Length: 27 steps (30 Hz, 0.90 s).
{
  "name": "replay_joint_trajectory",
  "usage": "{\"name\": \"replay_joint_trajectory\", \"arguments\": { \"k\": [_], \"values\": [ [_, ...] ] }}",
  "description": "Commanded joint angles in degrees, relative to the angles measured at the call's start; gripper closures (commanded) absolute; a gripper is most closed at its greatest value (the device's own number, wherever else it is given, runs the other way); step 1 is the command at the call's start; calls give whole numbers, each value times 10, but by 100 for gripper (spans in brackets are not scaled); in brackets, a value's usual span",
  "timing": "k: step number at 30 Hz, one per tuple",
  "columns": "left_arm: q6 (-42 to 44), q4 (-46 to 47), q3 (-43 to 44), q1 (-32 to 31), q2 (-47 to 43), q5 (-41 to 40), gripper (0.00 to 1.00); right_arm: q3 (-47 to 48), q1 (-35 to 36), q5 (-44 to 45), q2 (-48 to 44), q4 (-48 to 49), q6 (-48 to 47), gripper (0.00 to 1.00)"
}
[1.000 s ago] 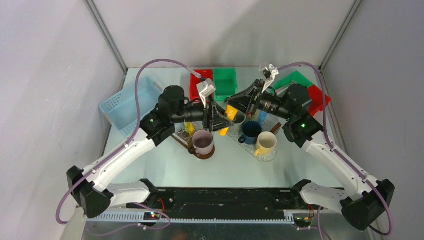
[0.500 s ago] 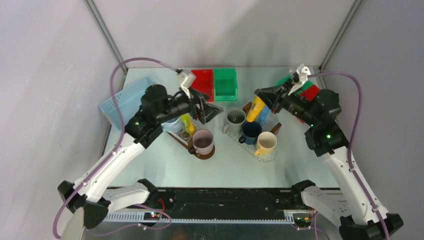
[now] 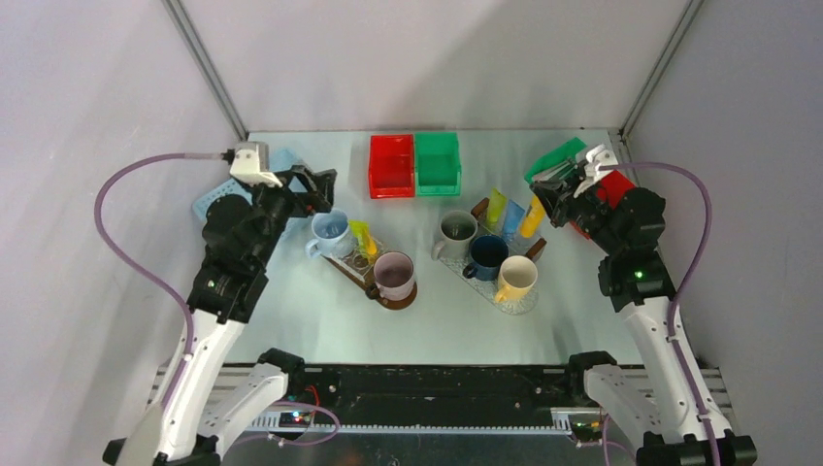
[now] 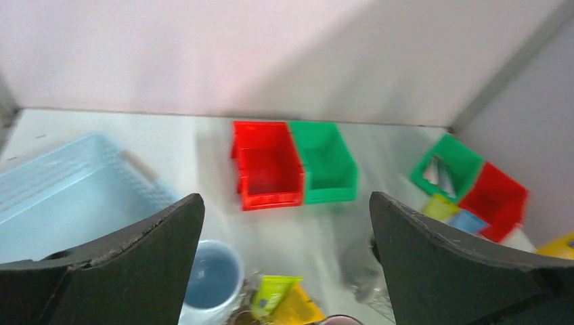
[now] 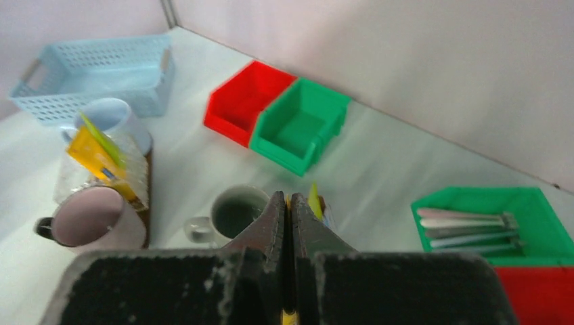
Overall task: Prepare toiletry sets of a toothbrush and toothpaste on the tray
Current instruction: Place the toothpaste in the toothpaste holder.
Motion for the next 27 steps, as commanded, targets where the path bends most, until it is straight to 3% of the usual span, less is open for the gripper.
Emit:
{"name": "replay_joint_trajectory", "arguments": {
  "k": [1, 11, 27],
  "values": [
    [43, 8, -39, 16, -42, -147, 1, -41, -32, 5, -13, 62, -27, 100],
    [68, 92, -137, 22, -96, -274, 1, -147, -49, 7, 19, 242, -26, 100],
    [82, 147, -193, 31, -144, -335, 0, -232, -67, -55, 116, 447, -47, 100]
  ]
}}
